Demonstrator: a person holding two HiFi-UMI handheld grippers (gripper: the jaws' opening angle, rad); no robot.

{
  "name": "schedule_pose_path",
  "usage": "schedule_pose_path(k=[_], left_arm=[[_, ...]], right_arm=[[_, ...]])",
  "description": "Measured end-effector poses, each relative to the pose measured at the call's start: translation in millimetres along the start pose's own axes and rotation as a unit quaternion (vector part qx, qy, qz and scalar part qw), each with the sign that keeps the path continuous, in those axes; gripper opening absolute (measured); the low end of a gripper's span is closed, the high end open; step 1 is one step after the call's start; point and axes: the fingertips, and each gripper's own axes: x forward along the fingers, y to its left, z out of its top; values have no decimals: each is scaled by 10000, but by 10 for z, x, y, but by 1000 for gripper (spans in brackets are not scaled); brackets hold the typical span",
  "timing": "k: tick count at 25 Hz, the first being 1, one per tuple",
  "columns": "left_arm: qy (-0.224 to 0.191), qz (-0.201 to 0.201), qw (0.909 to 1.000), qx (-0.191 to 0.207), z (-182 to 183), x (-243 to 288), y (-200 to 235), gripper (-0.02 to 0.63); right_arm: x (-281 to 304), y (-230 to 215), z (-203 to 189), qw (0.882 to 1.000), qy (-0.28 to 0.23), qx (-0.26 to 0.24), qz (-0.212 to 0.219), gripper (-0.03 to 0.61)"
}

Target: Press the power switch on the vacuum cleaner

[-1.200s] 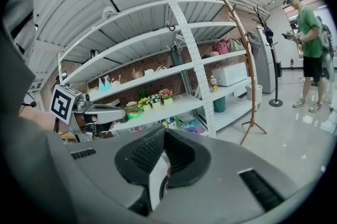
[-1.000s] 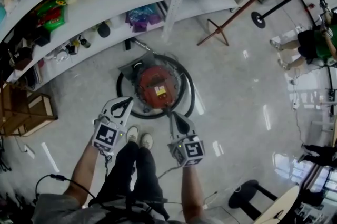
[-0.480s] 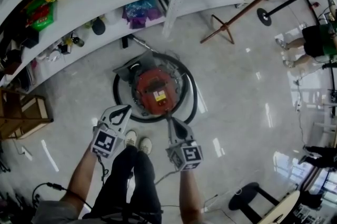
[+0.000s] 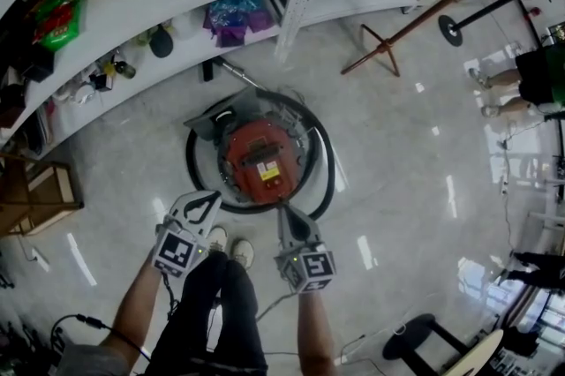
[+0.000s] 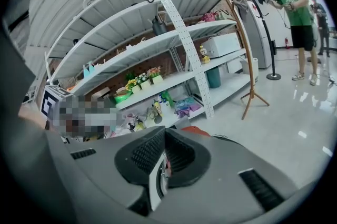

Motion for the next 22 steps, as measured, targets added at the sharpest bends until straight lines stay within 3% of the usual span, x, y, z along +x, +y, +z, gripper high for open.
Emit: schedule_pose_path(k=[5, 22], left_arm=[[-27, -19, 9998, -215, -136, 131, -20, 6], [156, -176, 9994, -247, -610, 390, -162, 6]], right_arm=[[101, -142, -218, 9999, 109, 72, -85, 11], [373, -431, -711, 9991, 323, 166, -224, 11]])
